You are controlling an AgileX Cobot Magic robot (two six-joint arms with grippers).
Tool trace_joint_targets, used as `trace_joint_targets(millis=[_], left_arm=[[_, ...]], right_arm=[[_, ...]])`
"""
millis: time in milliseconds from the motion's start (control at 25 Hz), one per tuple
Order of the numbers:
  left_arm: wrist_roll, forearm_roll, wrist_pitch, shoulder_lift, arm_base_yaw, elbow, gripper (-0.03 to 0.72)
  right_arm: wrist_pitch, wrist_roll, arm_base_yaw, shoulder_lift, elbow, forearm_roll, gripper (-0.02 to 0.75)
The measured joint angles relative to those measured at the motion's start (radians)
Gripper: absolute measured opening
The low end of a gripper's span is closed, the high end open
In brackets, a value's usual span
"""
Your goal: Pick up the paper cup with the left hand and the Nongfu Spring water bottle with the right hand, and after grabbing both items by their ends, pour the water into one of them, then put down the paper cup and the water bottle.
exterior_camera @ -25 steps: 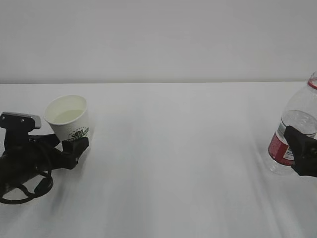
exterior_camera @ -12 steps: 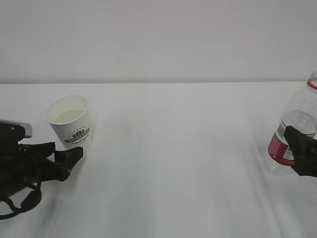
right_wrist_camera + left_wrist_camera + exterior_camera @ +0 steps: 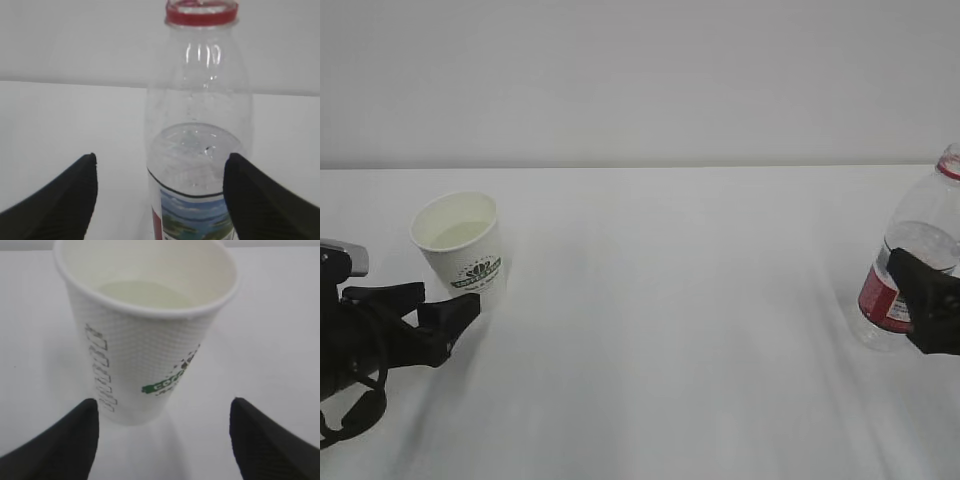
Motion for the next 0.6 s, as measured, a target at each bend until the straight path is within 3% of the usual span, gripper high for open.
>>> trace_joint_targets(millis=[320, 600], left_arm=[[0.0, 0.1, 0.0, -0.001, 0.0, 0.005, 0.554], [0.0, 0.117, 0.0, -0.081, 0.0, 0.005, 0.543]], right_arm=[[0.0, 0.0, 0.0, -0.081, 0.0, 0.016, 0.589], [0.0, 0.0, 0.0, -0.133, 0.002, 0.066, 0.589]])
